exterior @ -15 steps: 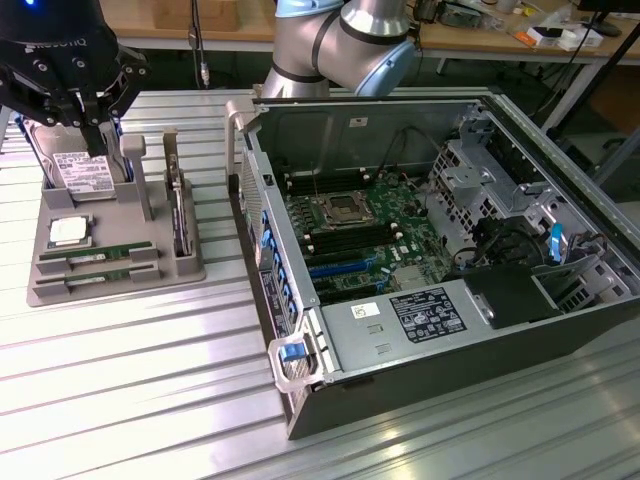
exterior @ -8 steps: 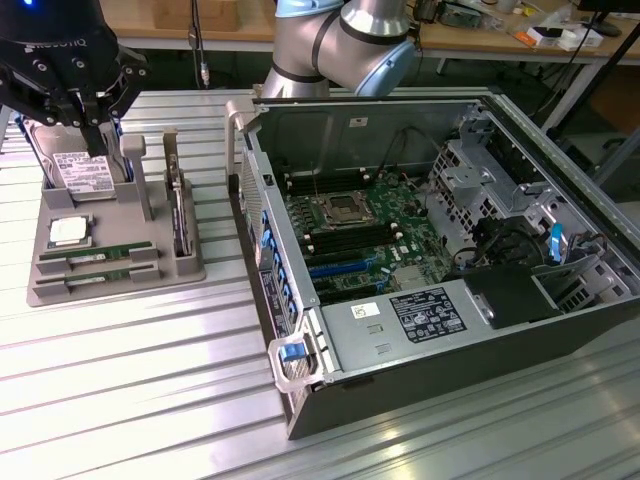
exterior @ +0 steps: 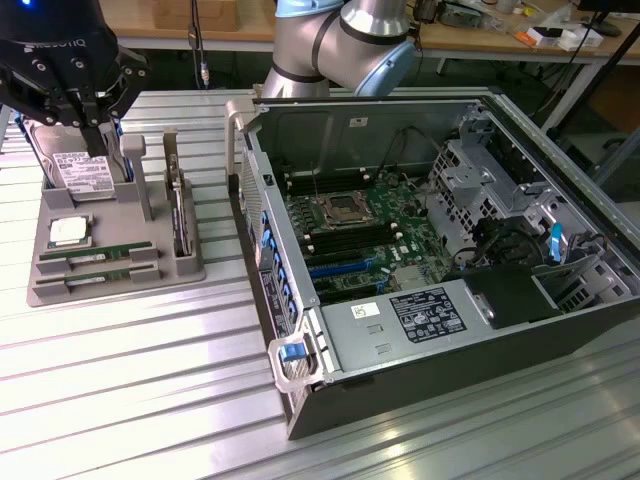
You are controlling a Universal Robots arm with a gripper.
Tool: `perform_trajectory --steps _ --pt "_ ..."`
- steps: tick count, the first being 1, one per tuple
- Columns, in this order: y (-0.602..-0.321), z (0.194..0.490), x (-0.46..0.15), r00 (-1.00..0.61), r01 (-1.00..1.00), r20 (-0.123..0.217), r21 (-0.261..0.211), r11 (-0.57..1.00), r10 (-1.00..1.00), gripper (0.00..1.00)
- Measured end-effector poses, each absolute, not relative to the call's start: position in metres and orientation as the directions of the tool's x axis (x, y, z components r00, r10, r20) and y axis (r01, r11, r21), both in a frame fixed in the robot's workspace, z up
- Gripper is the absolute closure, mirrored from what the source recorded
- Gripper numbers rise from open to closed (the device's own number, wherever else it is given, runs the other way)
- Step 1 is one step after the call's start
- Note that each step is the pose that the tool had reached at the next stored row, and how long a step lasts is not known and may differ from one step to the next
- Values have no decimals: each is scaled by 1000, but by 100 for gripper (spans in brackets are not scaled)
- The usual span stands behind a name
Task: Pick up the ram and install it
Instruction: 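Pick up the ram and move it above insertion slot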
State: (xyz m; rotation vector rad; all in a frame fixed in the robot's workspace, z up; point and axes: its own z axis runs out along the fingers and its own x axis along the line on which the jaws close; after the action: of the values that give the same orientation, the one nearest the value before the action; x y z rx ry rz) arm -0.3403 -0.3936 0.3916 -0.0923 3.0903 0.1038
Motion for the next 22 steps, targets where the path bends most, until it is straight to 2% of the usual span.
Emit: perform_trajectory --steps 10,21,22 --pt "-393 390 -340 -964 -265 -50 65 962 -262 89" --pt "-393 379 -340 -851 -525 -51 66 848 -523 89" --pt "-392 381 -340 -843 -538 -37 71 840 -537 89"
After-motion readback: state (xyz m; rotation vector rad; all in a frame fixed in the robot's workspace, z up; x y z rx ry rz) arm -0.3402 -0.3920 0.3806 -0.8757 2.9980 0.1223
